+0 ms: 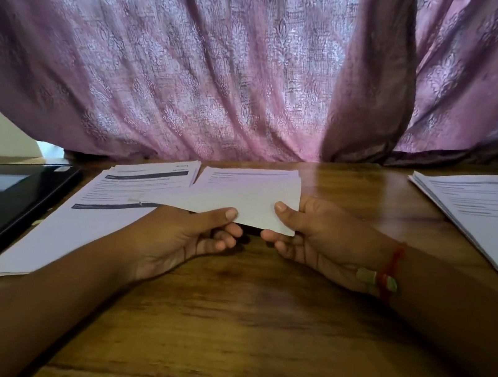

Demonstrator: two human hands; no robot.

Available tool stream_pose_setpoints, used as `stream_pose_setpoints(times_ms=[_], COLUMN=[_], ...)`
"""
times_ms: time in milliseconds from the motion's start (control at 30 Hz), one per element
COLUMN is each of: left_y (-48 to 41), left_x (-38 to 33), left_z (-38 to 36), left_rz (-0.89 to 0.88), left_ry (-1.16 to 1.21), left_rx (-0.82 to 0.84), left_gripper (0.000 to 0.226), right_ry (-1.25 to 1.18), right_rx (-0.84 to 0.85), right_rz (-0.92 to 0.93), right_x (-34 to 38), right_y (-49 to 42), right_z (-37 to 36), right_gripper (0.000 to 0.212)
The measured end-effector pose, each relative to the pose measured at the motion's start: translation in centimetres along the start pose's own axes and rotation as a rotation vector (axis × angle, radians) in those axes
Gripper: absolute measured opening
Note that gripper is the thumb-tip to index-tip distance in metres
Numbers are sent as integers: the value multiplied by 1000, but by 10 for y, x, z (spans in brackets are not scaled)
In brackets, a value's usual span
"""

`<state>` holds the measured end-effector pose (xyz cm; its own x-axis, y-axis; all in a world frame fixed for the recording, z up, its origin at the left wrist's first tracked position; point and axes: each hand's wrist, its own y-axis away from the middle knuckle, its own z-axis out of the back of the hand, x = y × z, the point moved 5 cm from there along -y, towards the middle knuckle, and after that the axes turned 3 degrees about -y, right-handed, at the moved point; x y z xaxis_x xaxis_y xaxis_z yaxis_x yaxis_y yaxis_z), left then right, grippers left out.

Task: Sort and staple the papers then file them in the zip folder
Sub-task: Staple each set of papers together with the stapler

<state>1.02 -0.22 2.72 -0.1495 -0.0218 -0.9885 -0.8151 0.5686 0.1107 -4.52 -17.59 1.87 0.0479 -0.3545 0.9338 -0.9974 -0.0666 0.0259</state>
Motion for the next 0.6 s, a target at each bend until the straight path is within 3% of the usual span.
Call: stream_pose_setpoints(times_ms=[600], left_y=[8], left_x=[-2], left_z=[-15], left_rz=[-72], left_ry=[-237], left_rx=[81], left_gripper=[34], right_ry=[130], right_rx=[19], right_rz=[33], right_x=[-1], right_y=[2], right_z=[-4], right_gripper=[27])
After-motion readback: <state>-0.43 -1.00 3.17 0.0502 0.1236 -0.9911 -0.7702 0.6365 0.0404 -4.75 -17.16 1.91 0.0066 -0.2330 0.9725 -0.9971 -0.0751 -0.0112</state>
